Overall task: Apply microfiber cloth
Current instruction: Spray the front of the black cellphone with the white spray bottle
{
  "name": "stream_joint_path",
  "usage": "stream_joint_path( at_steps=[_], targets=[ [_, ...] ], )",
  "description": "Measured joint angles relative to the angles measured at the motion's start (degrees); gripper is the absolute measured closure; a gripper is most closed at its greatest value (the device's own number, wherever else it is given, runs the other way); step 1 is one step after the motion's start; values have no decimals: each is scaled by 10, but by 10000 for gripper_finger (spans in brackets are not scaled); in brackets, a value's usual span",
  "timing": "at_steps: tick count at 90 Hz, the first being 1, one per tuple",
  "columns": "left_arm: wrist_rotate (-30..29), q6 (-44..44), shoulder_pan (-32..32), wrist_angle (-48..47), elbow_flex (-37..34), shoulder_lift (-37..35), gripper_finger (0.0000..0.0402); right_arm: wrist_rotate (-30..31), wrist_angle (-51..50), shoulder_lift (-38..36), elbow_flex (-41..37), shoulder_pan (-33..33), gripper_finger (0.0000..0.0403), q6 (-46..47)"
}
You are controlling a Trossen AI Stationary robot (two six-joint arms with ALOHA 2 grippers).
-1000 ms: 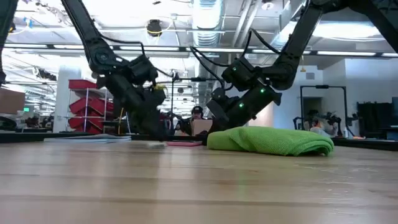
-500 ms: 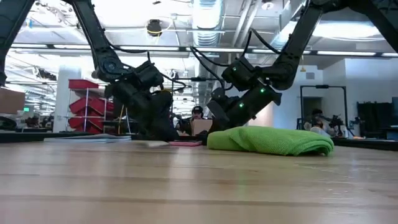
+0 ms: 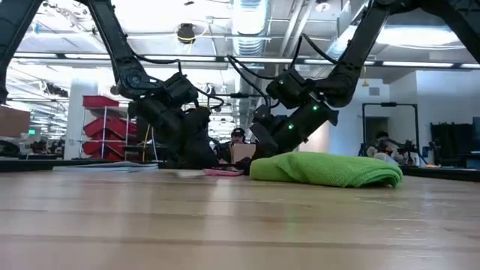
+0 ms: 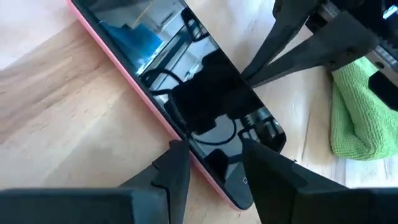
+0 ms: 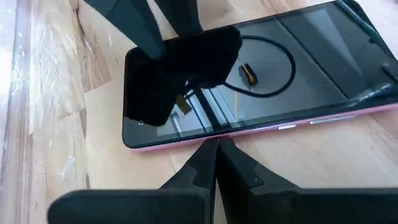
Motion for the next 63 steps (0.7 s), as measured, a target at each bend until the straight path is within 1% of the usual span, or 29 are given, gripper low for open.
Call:
stream_joint_path(
  at_steps=[15, 31, 40, 50, 60, 63],
  targets=[
    [18, 5, -1, -8, 0, 0, 276, 21, -3, 0, -4, 0, 403, -5],
    [26, 7, -2, -8, 0, 0, 276, 24, -10, -1, -9, -1, 403, 3],
    [42, 7, -2, -9, 0, 0, 276, 20, -19, -1, -9, -5, 403, -6],
    [45, 7, -3, -10, 0, 0, 276, 2, -6, -1, -10, -8, 403, -19],
    [48, 9, -3, -8, 0, -1, 276, 28, -5, -1, -11, -5, 403, -11],
    [58, 11, -4, 16, 3, -1, 276, 26, -2, -1, -10, -4, 403, -9]
  ],
)
